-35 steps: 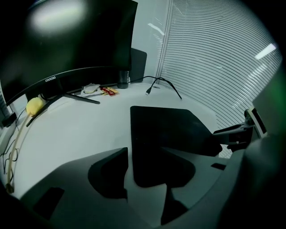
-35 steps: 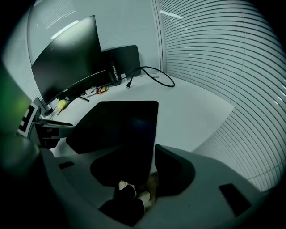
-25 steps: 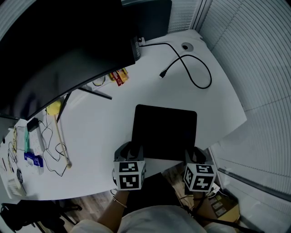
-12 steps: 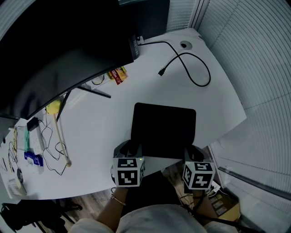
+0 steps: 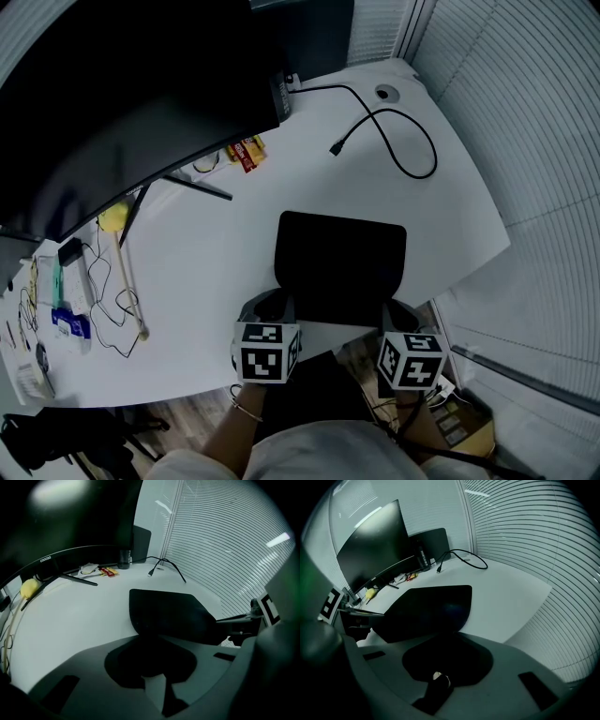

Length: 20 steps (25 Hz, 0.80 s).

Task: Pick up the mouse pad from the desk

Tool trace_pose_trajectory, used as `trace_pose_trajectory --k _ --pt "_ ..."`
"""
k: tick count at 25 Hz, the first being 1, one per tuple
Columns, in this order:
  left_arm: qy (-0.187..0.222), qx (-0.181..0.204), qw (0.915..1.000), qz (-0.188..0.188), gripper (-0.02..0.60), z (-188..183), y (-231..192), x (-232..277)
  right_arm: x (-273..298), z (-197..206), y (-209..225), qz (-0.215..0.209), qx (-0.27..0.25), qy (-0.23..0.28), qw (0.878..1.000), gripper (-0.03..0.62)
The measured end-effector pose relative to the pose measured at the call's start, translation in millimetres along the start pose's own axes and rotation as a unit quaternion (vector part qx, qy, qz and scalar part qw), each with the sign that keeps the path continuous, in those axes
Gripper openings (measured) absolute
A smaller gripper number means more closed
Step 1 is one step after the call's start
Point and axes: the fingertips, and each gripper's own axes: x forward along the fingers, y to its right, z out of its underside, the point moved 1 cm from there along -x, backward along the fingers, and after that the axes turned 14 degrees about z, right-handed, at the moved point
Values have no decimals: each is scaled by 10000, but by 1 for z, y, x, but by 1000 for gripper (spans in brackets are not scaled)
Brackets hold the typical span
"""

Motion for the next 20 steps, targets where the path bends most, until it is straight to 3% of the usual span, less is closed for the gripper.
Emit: trace_pose_trajectory --k 10,20 --pt "215 323 9992 -110 44 -13 7 -10 -8 -9 -3 -68 44 211 9997 54" --pt "658 593 9960 -105 43 -46 13 -30 -27 -40 -5 -80 -7 747 9972 52"
